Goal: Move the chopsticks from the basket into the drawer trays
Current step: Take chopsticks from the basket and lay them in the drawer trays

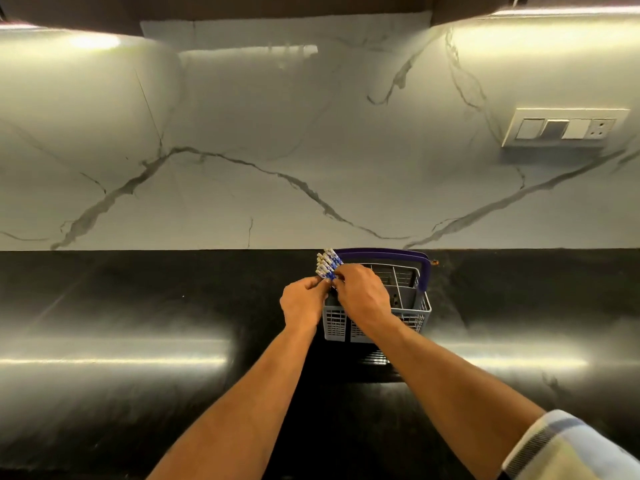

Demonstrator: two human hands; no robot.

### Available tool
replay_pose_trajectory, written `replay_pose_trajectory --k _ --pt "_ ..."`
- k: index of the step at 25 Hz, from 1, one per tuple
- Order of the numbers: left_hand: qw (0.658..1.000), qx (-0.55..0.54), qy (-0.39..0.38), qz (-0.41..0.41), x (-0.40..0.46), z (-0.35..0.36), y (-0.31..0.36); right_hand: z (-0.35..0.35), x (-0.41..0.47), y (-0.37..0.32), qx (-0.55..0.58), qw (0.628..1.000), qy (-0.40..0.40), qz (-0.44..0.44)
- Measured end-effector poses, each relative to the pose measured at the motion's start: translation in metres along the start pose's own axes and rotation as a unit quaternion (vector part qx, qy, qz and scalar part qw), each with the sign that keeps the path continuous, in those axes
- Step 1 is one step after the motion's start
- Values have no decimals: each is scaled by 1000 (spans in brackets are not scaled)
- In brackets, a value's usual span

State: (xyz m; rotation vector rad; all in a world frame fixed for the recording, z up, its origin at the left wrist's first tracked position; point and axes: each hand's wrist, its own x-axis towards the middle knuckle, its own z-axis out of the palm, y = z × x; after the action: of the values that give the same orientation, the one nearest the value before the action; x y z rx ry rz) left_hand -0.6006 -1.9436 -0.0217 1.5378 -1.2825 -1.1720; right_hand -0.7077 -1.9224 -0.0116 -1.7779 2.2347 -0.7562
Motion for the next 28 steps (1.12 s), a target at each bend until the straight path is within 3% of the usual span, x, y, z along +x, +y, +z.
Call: replay_pose_trajectory --k 12,18,22,28 --pt "997 -72 4 -38 -7 2 18 -16 4 11 64 995 -9 -79" --pt "991 -21 15 133 -29 -11 69 -68 -3 -4 164 975 84 -123" --pt "978 -83 -57 183 -51 -22 117 -120 -11 -15 244 955 105 -131" --pt "959 -54 -98 261 -99 -40 173 -184 -37 -26 341 921 124 -144"
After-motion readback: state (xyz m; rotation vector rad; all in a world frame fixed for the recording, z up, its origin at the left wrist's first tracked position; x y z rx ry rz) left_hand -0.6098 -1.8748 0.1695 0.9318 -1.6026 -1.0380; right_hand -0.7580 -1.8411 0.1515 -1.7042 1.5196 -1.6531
